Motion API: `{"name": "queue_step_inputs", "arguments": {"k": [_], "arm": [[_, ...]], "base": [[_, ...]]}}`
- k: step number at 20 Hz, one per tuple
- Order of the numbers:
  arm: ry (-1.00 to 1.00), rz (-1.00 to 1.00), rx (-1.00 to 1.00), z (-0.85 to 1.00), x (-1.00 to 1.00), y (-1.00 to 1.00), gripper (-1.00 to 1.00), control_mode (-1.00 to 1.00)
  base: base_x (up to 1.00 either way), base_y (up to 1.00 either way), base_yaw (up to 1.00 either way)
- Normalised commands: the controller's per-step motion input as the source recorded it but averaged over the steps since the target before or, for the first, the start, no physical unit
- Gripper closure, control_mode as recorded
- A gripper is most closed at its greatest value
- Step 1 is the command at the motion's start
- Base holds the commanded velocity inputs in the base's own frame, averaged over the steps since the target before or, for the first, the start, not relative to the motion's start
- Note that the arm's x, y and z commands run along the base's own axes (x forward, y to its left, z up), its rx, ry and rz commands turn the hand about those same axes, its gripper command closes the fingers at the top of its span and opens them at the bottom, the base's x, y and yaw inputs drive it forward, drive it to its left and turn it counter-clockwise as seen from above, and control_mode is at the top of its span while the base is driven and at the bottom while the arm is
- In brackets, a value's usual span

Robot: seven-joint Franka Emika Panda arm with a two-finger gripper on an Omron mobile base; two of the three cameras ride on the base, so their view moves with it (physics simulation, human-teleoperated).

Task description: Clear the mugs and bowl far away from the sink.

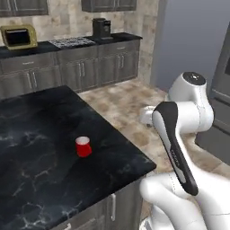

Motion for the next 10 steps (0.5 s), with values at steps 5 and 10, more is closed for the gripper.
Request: {"name": "queue_step_inputs", "arguments": {"k": [5,10], "arm": [[0.0,0.0,0.0,0.0,0.0,0.0,-1.0,1.0],[0.0,0.0,0.0,0.0,0.0,0.0,-1.0,1.0]], "base": [[0.0,0.0,-1.0],[0.0,-0.03,-0.97]]}}
